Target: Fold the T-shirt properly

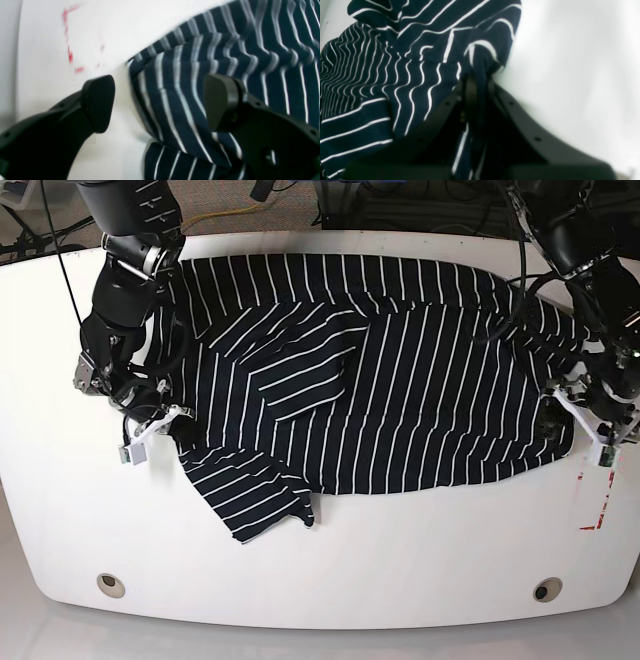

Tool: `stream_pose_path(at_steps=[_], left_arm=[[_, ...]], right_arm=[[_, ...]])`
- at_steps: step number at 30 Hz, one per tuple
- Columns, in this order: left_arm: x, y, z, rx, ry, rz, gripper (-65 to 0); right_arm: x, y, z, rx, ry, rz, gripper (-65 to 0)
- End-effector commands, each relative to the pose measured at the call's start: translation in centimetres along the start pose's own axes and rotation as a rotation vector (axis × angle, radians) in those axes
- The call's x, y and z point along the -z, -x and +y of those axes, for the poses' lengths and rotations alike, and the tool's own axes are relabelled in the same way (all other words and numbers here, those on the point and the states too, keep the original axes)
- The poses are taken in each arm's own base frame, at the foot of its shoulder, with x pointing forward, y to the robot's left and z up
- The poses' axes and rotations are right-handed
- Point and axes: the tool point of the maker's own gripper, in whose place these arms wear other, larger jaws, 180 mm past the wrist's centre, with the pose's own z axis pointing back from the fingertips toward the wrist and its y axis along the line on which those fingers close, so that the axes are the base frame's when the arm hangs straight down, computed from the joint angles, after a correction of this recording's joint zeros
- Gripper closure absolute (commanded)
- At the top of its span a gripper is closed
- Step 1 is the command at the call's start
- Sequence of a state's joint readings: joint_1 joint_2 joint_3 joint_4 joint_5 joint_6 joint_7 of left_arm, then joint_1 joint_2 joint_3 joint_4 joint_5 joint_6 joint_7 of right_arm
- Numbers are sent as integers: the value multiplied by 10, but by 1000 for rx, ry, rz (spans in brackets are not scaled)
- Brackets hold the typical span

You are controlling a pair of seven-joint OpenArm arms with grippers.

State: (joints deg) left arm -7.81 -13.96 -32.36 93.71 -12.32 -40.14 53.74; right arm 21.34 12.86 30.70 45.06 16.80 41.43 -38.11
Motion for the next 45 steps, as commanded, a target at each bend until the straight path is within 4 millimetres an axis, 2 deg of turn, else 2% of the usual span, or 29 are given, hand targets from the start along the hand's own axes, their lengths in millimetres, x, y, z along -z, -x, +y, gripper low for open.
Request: stream_pose_path(at_steps=[1, 4, 10, 17, 19, 22, 23, 28, 29, 31, 33, 36, 40, 44, 45], left_arm=[[2, -13, 19, -78, -14, -57, -511], [17, 0, 30, -172, -2, -12, -511], [44, 25, 36, -329, 57, 38, -511], [68, 34, 24, -436, 121, 22, -511], [77, 42, 15, -476, 156, 48, -511], [83, 46, 9, -498, 179, 64, -501], [83, 46, 9, -496, 179, 64, -461], [86, 44, 3, -485, 191, 71, -88], [88, 42, -2, -459, 201, 79, -46], [90, 33, -11, -395, 221, 89, -32], [84, 9, -11, -289, 205, 47, -22], [61, -8, -6, -167, 145, -10, -25], [40, -37, -39, 39, 154, -75, -29], [11, -45, -67, 246, 164, -102, -29], [5, -46, -84, 301, 190, -113, -29]], right_arm=[[-2, 21, -10, -22, 53, 120, -33], [-2, 21, -10, -22, 54, 121, -33], [-1, 21, -10, -22, 52, 120, -33], [-1, 20, -9, -22, 50, 119, -33], [-1, 20, -9, -22, 50, 119, -33], [-1, 20, -9, -22, 50, 119, -33], [-1, 20, -9, -22, 50, 119, -33], [-2, 22, -10, -21, 52, 121, -33], [-2, 21, -10, -22, 54, 121, -33], [-2, 21, -10, -22, 54, 121, -33], [-2, 21, -10, -22, 53, 121, -33], [-3, 19, -12, -24, 57, 119, -33], [-4, 19, -13, -25, 59, 119, -33], [-2, 20, -10, -23, 53, 120, -33], [-2, 20, -10, -23, 53, 120, -33]])
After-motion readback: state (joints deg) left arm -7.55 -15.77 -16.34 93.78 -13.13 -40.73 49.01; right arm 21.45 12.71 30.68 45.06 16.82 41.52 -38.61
